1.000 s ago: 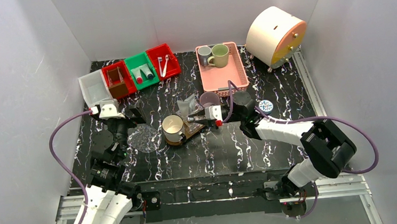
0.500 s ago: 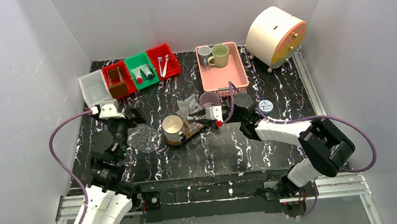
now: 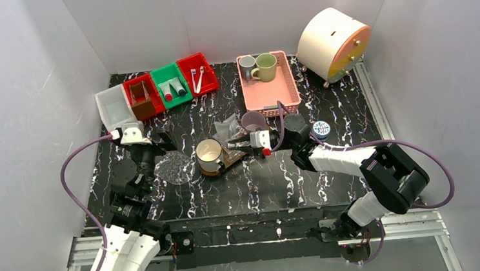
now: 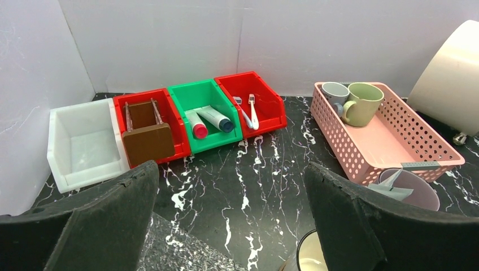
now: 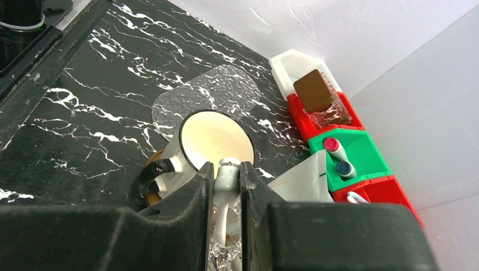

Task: Prepare toiletry sets of a toothbrush and toothpaste on the tray
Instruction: Place the toothbrush in the toothpaste holder.

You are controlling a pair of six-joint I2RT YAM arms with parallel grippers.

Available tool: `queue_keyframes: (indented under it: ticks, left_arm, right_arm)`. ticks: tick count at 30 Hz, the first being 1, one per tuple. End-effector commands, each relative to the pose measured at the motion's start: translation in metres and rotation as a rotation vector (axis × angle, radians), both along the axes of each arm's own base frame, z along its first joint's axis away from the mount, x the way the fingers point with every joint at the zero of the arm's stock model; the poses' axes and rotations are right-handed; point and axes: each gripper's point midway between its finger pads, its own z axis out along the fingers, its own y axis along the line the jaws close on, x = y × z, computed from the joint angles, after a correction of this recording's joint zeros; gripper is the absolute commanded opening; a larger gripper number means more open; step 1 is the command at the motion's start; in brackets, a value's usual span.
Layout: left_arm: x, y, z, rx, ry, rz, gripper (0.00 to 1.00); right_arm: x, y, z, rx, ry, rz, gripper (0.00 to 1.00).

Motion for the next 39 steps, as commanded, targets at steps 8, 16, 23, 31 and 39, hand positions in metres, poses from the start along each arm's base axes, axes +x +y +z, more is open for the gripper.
queue_keyframes:
  ticks: [8,16,23,31,39]
  left_arm:
    - [-0.001,-0.001,0.009,-0.004,-0.040,-0.012,0.98]
    - [-0.001,-0.001,0.009,-0.004,-0.042,-0.012,0.98]
    - [-0.001,-0.001,0.010,-0.004,-0.044,-0.014,0.98]
    - [-0.001,-0.001,0.010,-0.001,-0.044,-0.018,0.98]
    - [-0.001,0.000,0.010,-0.004,-0.044,-0.011,0.98]
  right_arm:
    - [-0.005,0.002,-0.004,0.007,-0.025,0.034,0.25]
    - [-0.006,0.000,0.000,0.004,-0.041,0.032,0.42]
    - [-0.012,-0.004,0.009,0.007,-0.058,0.043,0.53]
    - [-0.023,-0.010,0.018,-0.005,-0.057,0.072,0.60]
    - [-0.026,-0.021,0.040,-0.006,-0.057,0.028,0.74]
